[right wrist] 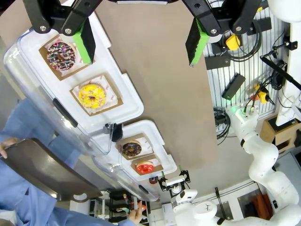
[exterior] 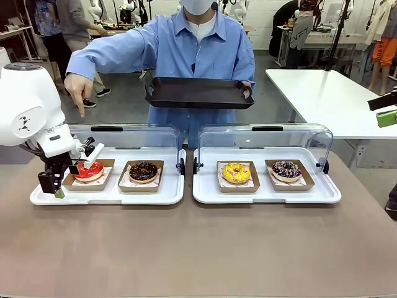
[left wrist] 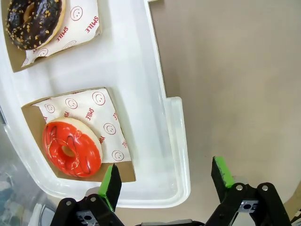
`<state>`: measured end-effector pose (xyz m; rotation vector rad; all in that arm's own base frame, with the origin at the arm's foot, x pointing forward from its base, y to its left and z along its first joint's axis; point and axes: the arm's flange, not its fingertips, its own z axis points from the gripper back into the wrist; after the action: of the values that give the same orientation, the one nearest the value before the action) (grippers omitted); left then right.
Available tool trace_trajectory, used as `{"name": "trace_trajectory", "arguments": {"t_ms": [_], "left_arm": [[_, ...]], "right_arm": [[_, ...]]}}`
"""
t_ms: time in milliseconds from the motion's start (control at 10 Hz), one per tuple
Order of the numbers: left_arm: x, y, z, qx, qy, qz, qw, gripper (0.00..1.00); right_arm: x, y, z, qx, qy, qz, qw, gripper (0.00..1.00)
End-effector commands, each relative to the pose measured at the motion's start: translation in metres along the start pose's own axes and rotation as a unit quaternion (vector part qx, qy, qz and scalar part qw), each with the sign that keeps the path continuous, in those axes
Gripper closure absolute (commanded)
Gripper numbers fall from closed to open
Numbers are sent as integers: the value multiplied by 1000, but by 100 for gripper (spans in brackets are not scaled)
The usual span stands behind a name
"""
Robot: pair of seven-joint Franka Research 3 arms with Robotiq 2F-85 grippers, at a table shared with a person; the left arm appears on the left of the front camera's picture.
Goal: Provide the desired donut to the person.
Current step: Pick up and lift the Paper togo box containing the Donut pointed at by the person.
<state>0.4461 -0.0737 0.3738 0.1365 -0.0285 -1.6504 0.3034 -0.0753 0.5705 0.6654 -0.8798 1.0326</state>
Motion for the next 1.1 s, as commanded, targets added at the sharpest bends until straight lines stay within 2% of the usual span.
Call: {"name": "trace_trajectory", "arguments": {"t_ms": [0,100,200,400,1000], "left_arm": [[-1,-1,-1,2,-3,0,1000,0],[0,0,0,0,0,0,1000,0],[0,3,-5,3,-47,0,999,0],[4,13,-11,21,-112,-19,993,0],[21,51,-30,-5,-101,-15,995,0]], "right_arm": [[0,-3,-1,3,-13,8,1000,0],[0,-3,-1,3,-13,8,1000,0],[0,-3,-1,3,-13,8,1000,0],[0,-3,-1,3,-13,8,1000,0],[0,-3,-1,3,-13,8,1000,0]]}}
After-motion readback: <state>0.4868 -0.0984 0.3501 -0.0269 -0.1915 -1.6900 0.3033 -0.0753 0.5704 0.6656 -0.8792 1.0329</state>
